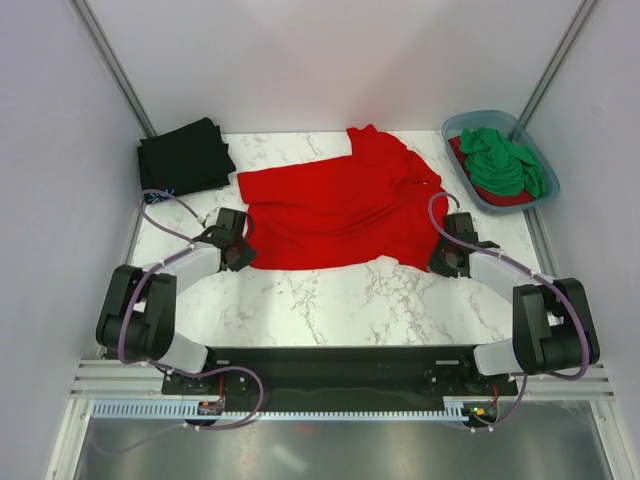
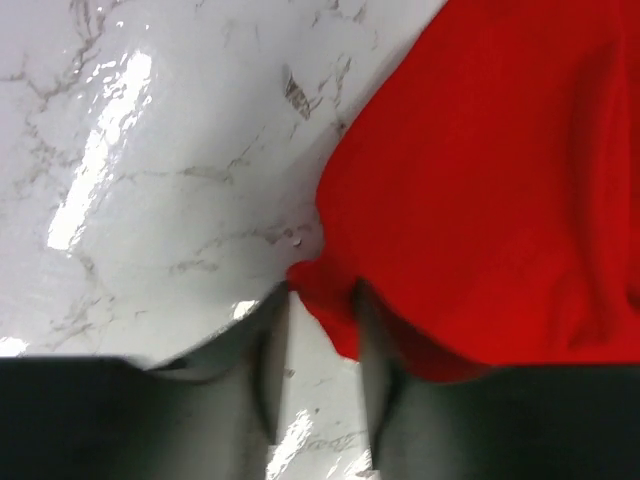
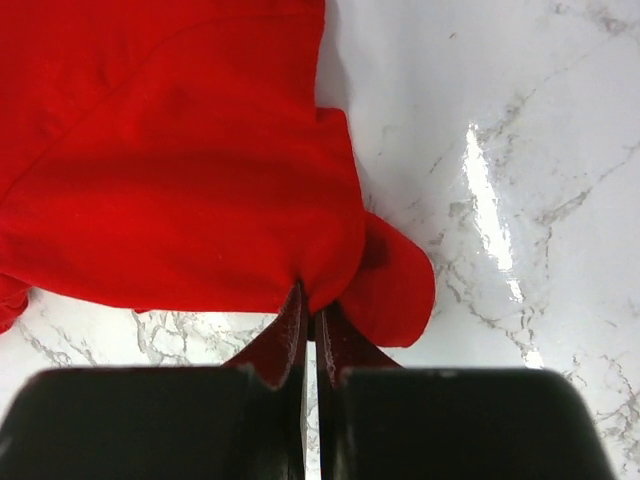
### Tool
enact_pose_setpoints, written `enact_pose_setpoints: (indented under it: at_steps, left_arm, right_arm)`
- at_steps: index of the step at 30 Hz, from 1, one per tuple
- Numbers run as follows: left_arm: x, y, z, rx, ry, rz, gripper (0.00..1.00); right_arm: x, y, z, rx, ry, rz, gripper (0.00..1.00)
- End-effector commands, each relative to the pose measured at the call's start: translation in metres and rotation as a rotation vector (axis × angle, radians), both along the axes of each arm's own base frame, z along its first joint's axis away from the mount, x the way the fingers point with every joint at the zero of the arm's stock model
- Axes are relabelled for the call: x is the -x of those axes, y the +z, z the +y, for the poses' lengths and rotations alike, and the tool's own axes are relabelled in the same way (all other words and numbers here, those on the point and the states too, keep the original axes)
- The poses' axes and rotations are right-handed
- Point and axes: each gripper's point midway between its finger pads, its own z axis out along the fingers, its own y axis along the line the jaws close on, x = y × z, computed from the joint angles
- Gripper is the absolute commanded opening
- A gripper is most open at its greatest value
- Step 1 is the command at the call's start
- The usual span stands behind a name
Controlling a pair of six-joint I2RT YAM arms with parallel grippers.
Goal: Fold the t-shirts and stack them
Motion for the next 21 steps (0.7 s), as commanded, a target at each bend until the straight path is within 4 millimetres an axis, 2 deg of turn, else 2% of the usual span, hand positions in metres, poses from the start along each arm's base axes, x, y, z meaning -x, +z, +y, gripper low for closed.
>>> enact_pose_setpoints:
  at_steps: [1, 3, 4, 6, 7, 9, 10, 11, 13, 14, 16, 19, 21]
  left_arm:
    - [-0.004, -0.014, 0.001, 0.003, 0.039, 0.014, 0.24]
    - [-0.009, -0.007, -0.003, 0.02, 0.018, -0.007, 0.04]
    - [-0.009, -0.003, -0.005, 0.023, -0.004, -0.008, 0.02]
    - [-0.008, 0.011, -0.01, 0.048, -0.026, -0.027, 0.02]
    - [-0.005, 0.028, -0.011, 0.061, -0.03, -0.058, 0.02]
    - [0.0, 0.048, -0.013, 0.087, -0.04, -0.089, 0.02]
    - [0.009, 0.069, -0.013, 0.104, -0.045, -0.125, 0.02]
    - [0.014, 0.077, -0.013, 0.111, -0.049, -0.136, 0.02]
    - [0.026, 0.102, -0.011, 0.13, -0.056, -0.193, 0.02]
    - [0.038, 0.105, -0.008, 0.129, -0.057, -0.177, 0.02]
    - [0.059, 0.113, -0.003, 0.129, -0.05, -0.174, 0.03]
    - [0.078, 0.118, 0.003, 0.133, -0.029, -0.171, 0.03]
    - [0.095, 0.121, 0.005, 0.144, -0.025, -0.161, 0.04]
  right_arm:
    - [0.011, -0.008, 0.006, -0.026, 0.032, 0.049, 0.0]
    - [0.014, -0.003, 0.009, -0.04, 0.038, 0.051, 0.0]
    - [0.014, -0.001, 0.008, -0.04, 0.035, 0.046, 0.0]
    - [0.016, 0.012, 0.015, -0.078, 0.049, 0.036, 0.0]
    - [0.017, 0.017, 0.016, -0.088, 0.042, 0.031, 0.0]
    - [0.02, 0.039, 0.016, -0.094, 0.032, 0.016, 0.0]
    - [0.028, 0.045, 0.012, -0.085, 0.015, 0.039, 0.0]
    - [0.024, 0.068, 0.012, -0.088, 0.015, -0.02, 0.0]
    - [0.035, 0.083, 0.008, -0.081, 0.0, -0.016, 0.0]
    - [0.033, 0.103, 0.005, -0.072, -0.012, -0.075, 0.0]
    - [0.045, 0.12, 0.004, -0.082, -0.016, -0.091, 0.0]
    - [0.063, 0.121, 0.003, -0.091, -0.02, -0.065, 0.0]
    - [0.076, 0.121, 0.012, -0.146, 0.002, -0.049, 0.0]
